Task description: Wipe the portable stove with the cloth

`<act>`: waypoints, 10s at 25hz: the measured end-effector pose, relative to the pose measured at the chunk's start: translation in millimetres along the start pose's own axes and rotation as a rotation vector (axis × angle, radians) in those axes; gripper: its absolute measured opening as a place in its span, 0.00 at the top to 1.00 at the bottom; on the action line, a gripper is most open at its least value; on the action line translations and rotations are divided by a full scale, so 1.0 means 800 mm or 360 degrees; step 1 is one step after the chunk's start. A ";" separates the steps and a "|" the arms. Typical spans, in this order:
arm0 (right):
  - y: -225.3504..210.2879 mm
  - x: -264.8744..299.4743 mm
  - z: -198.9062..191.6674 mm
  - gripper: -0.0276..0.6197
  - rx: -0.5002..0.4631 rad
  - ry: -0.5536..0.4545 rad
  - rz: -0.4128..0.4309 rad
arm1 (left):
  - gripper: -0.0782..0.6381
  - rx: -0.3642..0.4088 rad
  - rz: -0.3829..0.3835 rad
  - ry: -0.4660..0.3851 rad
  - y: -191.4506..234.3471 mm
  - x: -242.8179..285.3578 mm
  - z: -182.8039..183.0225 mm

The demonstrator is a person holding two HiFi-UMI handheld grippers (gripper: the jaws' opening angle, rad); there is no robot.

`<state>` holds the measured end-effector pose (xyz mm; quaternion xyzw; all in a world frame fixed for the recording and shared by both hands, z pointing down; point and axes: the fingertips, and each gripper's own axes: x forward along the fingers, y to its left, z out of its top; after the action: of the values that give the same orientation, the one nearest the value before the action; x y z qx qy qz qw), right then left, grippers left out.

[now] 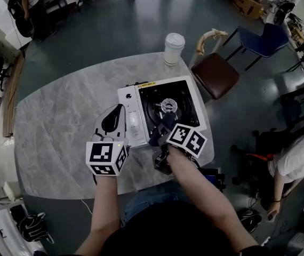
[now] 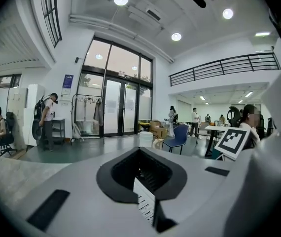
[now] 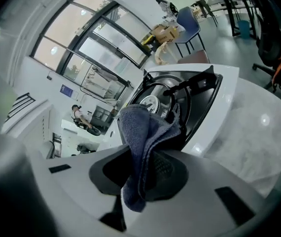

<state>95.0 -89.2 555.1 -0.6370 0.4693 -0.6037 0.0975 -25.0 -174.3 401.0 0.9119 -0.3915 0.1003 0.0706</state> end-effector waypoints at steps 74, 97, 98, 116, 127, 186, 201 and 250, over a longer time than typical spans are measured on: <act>-0.058 -0.004 0.120 0.84 -0.2755 0.1470 0.0275 | 0.88 0.0092 0.0317 0.0113 -0.022 0.011 0.012; 0.019 0.042 0.179 0.84 -0.3443 0.1163 0.0428 | 0.88 0.0067 0.0361 0.0164 -0.006 0.004 0.002; 0.041 0.038 0.183 0.84 -0.3274 0.1075 0.0476 | 0.88 0.0064 0.0360 0.0158 -0.006 0.004 0.003; 0.038 0.100 0.227 0.84 -0.0760 0.0278 -0.0371 | 0.88 0.0045 0.0336 0.0110 0.001 0.003 0.008; 0.031 0.129 0.208 0.84 -0.0991 0.0335 -0.0650 | 0.88 -0.0025 0.0412 0.0096 0.019 -0.019 -0.004; 0.147 0.198 0.059 0.84 -0.3484 0.1736 0.0560 | 0.88 -0.0281 0.0741 0.0179 0.088 -0.071 -0.067; 0.077 0.167 0.164 0.84 -0.3328 0.1763 0.0479 | 0.88 -0.0178 0.0609 0.0249 0.053 -0.031 -0.054; -0.046 0.051 0.222 0.84 -0.2230 0.0824 0.0440 | 0.88 -0.0040 0.0405 0.0262 -0.067 -0.026 -0.041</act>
<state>258.8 -176.9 563.2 -0.3234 0.8264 -0.2771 -0.3683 -4.5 -116.2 425.1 0.8428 -0.4980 0.1779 0.1004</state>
